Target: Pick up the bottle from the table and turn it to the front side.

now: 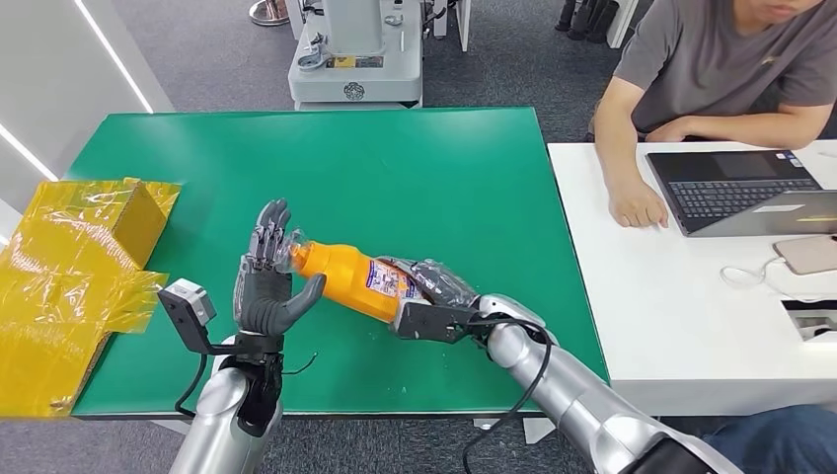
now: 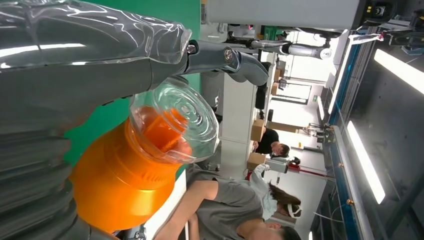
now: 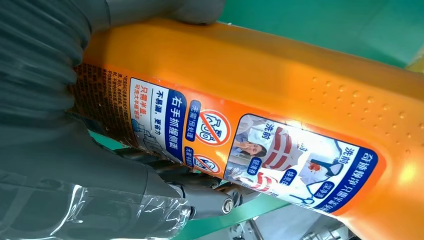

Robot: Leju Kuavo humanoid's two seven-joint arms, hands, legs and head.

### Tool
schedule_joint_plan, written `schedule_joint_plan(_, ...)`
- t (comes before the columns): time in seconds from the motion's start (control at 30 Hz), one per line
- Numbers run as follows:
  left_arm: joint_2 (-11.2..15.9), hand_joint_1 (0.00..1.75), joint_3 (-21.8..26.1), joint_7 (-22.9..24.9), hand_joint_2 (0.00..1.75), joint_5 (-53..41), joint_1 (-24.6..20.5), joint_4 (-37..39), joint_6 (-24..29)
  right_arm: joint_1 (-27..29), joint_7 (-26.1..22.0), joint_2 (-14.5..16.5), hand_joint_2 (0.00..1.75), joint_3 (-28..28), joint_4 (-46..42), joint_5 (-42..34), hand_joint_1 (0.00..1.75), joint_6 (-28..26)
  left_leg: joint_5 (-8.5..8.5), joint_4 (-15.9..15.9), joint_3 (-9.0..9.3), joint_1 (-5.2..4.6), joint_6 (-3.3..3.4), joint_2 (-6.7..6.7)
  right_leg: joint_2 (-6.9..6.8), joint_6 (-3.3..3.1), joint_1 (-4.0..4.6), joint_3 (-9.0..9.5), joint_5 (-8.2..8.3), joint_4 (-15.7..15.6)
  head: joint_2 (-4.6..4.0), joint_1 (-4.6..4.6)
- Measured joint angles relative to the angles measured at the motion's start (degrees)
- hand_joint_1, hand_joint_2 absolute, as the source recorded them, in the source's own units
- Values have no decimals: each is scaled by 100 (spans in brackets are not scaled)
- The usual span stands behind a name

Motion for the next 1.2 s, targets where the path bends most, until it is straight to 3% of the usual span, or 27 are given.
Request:
schedule_joint_plan(0.57, -2, 0, 2, 69, 175, 19, 1, 43, 65, 7, -253, 221, 175, -72, 26, -51, 175, -988, 0, 0, 0, 0, 0, 1, 1, 0, 0, -1, 0, 0, 0, 1)
schedule_joint_plan(1.2, 5, 0, 3, 115, 175, 54, -112, 60, 51, 159, -235, 406, 175, -93, 194, 30, 175, -327, 0, 0, 0, 0, 0, 1, 1, 0, 0, -1, 0, 0, 0, 1)
